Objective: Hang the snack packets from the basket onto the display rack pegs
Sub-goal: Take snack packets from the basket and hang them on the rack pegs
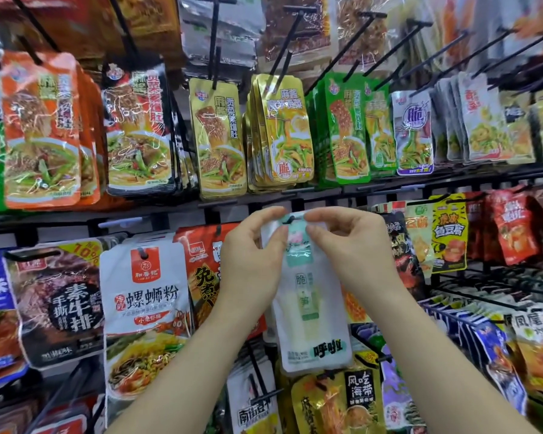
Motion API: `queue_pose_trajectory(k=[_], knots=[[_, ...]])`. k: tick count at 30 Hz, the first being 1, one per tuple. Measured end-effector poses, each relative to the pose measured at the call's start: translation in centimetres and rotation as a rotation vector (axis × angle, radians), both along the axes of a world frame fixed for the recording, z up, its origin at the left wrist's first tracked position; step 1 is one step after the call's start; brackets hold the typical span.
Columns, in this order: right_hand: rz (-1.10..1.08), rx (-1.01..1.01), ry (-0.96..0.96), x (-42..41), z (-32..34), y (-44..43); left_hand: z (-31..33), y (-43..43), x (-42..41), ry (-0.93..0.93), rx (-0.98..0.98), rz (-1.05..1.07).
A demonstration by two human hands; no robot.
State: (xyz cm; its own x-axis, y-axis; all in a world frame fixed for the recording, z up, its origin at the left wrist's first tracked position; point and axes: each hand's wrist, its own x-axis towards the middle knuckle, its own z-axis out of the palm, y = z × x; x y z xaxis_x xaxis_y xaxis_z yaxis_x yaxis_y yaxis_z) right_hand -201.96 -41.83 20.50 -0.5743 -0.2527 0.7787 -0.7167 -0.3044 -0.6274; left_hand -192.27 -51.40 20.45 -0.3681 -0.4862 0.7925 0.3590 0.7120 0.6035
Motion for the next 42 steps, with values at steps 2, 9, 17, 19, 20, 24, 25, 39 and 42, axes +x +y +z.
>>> queue_pose_trajectory(k=[2, 9, 17, 19, 20, 24, 25, 39, 42], knots=[[-0.041, 0.047, 0.015, -0.4, -0.2, -0.7, 0.0, -0.2, 0.1, -0.089, -0.015, 0.041], [-0.178, 0.179, 0.164, -0.7, -1.3, -1.4, -1.7, -0.3, 1.6, -0.484, -0.252, 0.14], [-0.434, 0.471, 0.411, -0.4, -1.6, -1.6, -3.7, -0.7, 1.8, -0.625, -0.519, 0.612], [-0.478, 0.552, 0.441, -0.4, -1.7, -1.6, -3.4, -0.9, 1.4, -0.671, -0.542, 0.666], [-0.498, 0.584, 0.45, -0.3, -1.7, -1.5, -3.3, -0.9, 1.3, -0.702, -0.56, 0.694], [-0.556, 0.677, 0.476, 0.2, -1.6, -1.2, -2.4, -0.4, 1.0, -0.85, -0.683, 0.807], [-0.552, 0.698, 0.475, 0.3, -1.6, -1.1, -2.4, -0.2, 1.0, -0.865, -0.716, 0.816], [0.018, 0.445, 0.04, -1.1, -5.5, 0.7, -4.3, -3.3, 0.1, -0.701, -1.097, 0.954], [0.054, 0.335, -0.046, -0.4, -6.5, 3.9, -4.9, -3.1, 0.6, -0.595, -1.044, 0.863]])
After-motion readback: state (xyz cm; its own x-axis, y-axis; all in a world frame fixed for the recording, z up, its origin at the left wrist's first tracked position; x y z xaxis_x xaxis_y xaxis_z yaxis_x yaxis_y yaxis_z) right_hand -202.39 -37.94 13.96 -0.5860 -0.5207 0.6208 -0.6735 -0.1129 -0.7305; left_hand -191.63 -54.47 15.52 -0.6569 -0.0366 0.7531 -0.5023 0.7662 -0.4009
